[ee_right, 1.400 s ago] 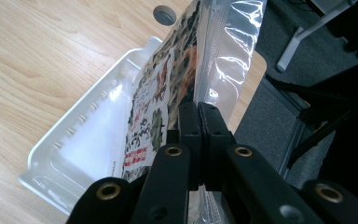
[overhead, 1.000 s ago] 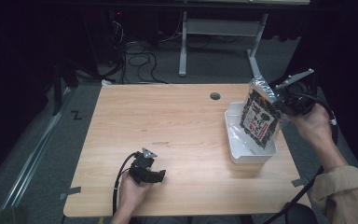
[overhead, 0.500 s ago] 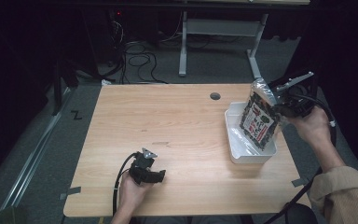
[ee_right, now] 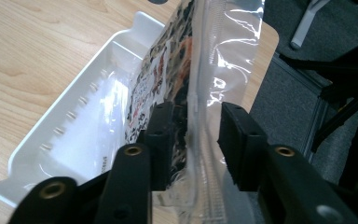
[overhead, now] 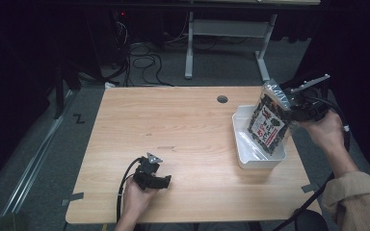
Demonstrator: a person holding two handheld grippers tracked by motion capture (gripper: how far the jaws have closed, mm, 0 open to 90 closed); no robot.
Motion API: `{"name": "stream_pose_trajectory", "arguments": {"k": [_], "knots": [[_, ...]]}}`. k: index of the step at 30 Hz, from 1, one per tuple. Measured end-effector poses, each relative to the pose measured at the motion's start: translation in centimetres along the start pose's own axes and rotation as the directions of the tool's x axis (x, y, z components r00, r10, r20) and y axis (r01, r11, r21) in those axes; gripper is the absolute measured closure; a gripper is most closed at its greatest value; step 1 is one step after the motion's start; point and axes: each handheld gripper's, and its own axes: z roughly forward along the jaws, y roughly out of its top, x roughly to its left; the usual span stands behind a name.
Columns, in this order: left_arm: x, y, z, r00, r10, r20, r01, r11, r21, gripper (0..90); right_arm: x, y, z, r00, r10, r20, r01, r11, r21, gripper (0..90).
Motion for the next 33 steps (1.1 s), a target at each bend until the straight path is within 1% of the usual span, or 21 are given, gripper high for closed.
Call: {"name": "stream_pose_trajectory", "arguments": {"k": [1,3,4,5,11,14,18,28,33], "knots": [[0.0,0.0,0.0,1.0,-0.001,-0.002,0.001,1.0,-0.002,28.4,0.0,0.0,0.0,1.0,0.0,0.0,0.0,1.0,0.0,62.8],[0.0,0.0,0.0,1.0,-0.001,-0.001,0.001,1.0,-0.001,28.4,-0.1,-0.1,0.0,1.0,0.007,0.007,-0.007,1.0,-0.002,58.4],[0.0,0.0,0.0,1.0,-0.001,0.0,0.001,1.0,-0.001,28.4,-0.1,-0.1,0.0,1.0,0.007,0.007,-0.007,1.0,-0.002,58.4],[0.0,0.0,0.0,1.0,0.0,0.002,0.0,1.0,0.001,28.4,-0.3,-0.1,-0.1,0.9998,0.018,0.006,-0.018,1.0,-0.006,57.5],[0.0,0.0,0.0,1.0,0.0,0.001,0.0,1.0,0.0,28.4,-0.6,-0.3,0.0,0.9997,0.019,0.012,-0.019,1.0,0.0,55.5],[0.0,0.0,0.0,1.0,-0.001,0.001,0.001,1.0,0.001,28.3,-0.8,-0.5,0.0,0.9993,0.035,0.014,-0.036,0.999,0.005,54.1],[0.0,0.0,0.0,1.0,0.0,0.0,0.0,1.0,0.0,28.4,-0.9,-0.5,0.0,0.9988,0.046,0.017,-0.046,0.999,0.007,53.0],[-0.1,0.0,0.0,1.0,0.001,0.002,-0.001,1.0,0.0,28.4,-1.2,-0.8,-0.5,0.9979,0.061,0.024,-0.06,0.998,-0.025,50.5],[-0.1,0.0,0.0,1.0,0.001,0.002,-0.001,1.0,0.0,28.3,-1.3,-0.9,-0.6,0.9977,0.062,0.025,-0.062,0.998,-0.028,50.0]]}}
